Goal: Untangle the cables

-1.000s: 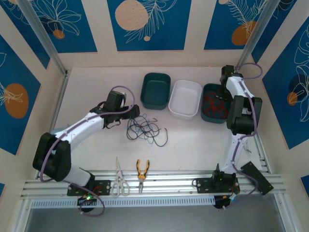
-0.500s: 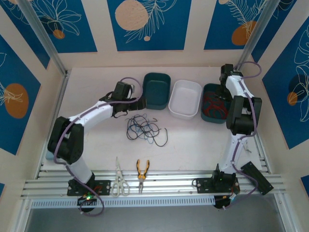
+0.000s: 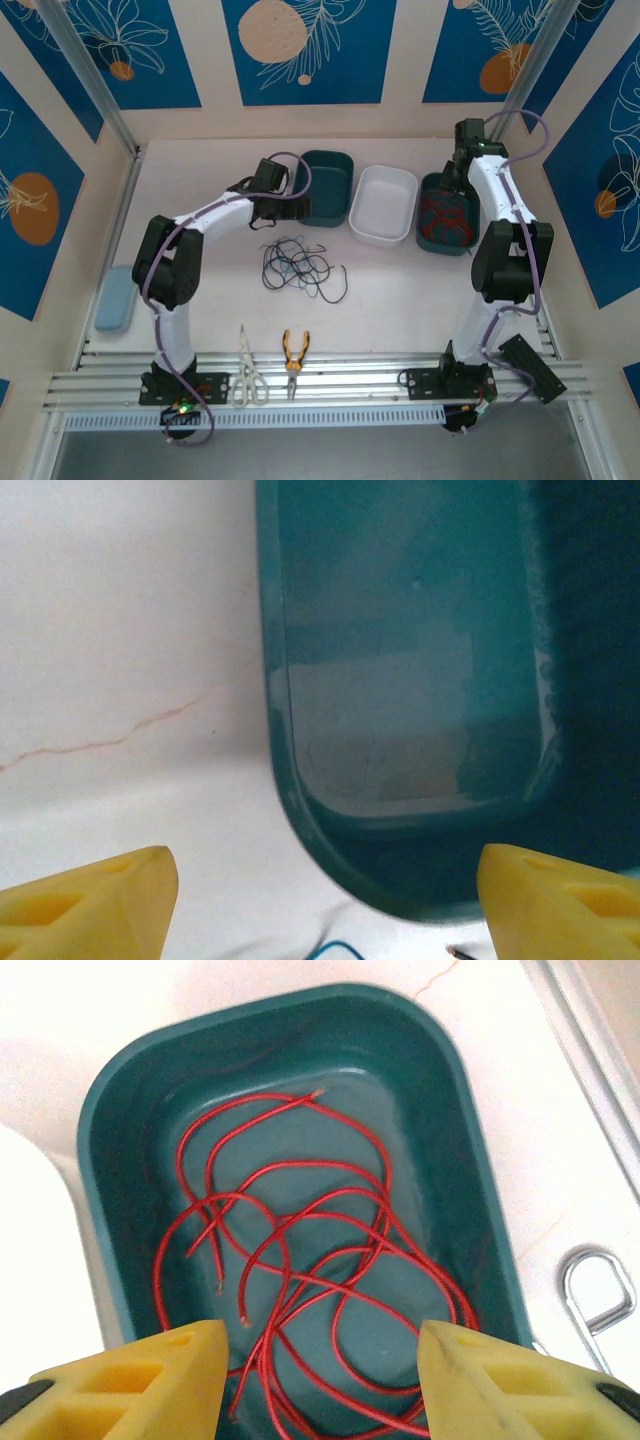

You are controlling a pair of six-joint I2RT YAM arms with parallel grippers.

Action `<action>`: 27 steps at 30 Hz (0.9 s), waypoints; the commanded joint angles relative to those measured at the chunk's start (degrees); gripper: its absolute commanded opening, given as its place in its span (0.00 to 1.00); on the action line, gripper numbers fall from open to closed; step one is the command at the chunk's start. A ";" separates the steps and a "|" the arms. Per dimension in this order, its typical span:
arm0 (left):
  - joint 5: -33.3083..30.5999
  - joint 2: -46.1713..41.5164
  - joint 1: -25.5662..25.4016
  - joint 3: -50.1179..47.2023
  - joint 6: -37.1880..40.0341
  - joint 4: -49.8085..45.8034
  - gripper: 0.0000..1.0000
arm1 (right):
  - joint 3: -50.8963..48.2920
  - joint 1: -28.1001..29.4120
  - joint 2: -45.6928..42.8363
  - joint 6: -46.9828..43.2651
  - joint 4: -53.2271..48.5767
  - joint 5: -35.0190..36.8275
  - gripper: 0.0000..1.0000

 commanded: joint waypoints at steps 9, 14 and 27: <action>-1.90 7.90 0.48 10.70 3.22 -4.06 0.71 | -4.76 5.11 -3.80 2.73 -0.35 0.22 0.54; -0.84 10.01 0.49 14.03 7.21 -6.50 0.57 | -6.44 6.40 -4.07 3.63 -0.24 -0.37 0.54; 1.95 10.79 0.59 15.27 12.46 -9.91 0.37 | -7.88 6.77 -1.69 5.28 2.40 -6.75 0.51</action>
